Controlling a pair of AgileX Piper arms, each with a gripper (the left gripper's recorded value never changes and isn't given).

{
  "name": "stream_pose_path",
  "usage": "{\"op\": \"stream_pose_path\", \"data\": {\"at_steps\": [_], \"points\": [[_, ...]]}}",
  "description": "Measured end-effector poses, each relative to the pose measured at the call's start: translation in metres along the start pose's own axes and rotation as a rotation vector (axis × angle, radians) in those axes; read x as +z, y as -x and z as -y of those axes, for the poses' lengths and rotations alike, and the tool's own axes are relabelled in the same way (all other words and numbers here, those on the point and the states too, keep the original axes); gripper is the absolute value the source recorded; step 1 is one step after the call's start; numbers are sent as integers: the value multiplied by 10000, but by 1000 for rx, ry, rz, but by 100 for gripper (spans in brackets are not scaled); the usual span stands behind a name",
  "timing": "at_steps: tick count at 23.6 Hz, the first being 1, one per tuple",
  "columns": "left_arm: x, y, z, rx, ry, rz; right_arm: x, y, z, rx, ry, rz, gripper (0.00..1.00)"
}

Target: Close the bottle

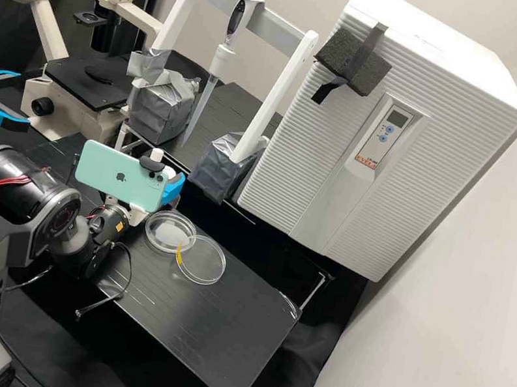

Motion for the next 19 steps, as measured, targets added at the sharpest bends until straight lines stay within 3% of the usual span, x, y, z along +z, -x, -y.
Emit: {"op": "stream_pose_path", "data": {"at_steps": [4,10,14,16,19], "points": [[0,0,0,0,0,0,-17,54,-6,10,4,-11,100],[-3,63,-100,76,9,-68,-128,302,-162,115,-10,-49,100],[-21,81,-117,97,-7,-101,-218,439,-262,173,-11,-88,100],[-22,84,-115,97,-16,-104,-251,488,-295,205,-18,-92,100],[-19,86,-116,97,-17,-104,-287,545,-319,254,-1,-68,100]]}}
